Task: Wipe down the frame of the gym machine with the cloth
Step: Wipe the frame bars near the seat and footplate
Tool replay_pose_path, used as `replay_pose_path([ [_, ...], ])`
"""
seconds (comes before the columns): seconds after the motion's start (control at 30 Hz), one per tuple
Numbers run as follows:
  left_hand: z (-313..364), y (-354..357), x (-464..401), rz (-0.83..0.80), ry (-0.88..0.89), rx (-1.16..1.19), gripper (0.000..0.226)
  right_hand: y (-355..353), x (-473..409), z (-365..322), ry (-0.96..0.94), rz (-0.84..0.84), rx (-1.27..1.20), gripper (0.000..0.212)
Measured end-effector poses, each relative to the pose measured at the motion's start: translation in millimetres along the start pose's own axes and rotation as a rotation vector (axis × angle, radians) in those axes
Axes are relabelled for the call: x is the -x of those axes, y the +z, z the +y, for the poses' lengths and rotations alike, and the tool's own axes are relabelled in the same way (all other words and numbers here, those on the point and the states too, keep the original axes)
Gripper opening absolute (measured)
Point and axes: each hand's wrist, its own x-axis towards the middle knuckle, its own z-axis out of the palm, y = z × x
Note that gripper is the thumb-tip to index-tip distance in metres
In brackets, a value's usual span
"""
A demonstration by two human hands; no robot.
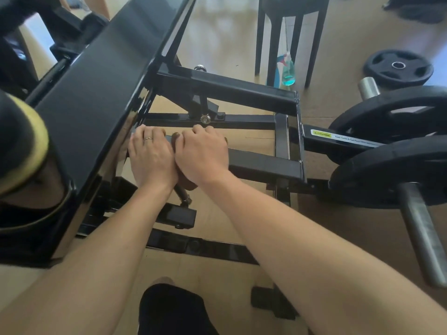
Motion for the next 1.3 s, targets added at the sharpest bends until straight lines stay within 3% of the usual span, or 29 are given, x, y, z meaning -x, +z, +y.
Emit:
replay_pose_path([
  [0.13, -3, 0, 0, 0.04, 0.026, 0.031, 0.033, -12, 9, 42, -0.071, -0.032, -0.077, 0.041],
  [0.37, -1, -3, 2, 0.034, 0.05, 0.011, 0.03, -38, 56, 159, 0.171, 0.119, -0.063, 0.045],
  [0.5, 2, -3, 1, 0.013, 0.029, -0.015, 0.03, -39, 47, 141, 0.207, 0.098, 0.004, 0.044],
  [0.73, 29, -16, -3, -0.127, -0.079, -0.093, 0.042, -13, 9, 75, -0.035, 0.008, -0.01, 0.045],
  [0.83, 77, -11, -2, -0.088, 0.046, -0.021, 0.039, -11, 8, 97, -0.08, 0.012, -0.039, 0.044],
  [0.93, 125, 7, 0, -0.091, 0.211, 0.148, 0.029, -19, 16, 126, -0.027, 0.096, -0.05, 0.04],
  [1.03, 145, 23, 5, -0.157, 0.195, 0.163, 0.039, -46, 26, 174, 0.097, 0.289, -0.117, 0.041],
  [1.13, 147, 32, 7, -0.112, 0.178, 0.132, 0.044, -69, 4, 219, 0.371, 0.439, -0.187, 0.041],
  [1.2, 146, 31, 7, -0.121, 0.176, 0.115, 0.043, -65, -23, 233, 0.471, 0.435, -0.151, 0.043],
  [1.3, 148, 31, 6, -0.127, 0.155, 0.091, 0.04, -43, -47, 233, 0.361, 0.226, 0.09, 0.041],
])
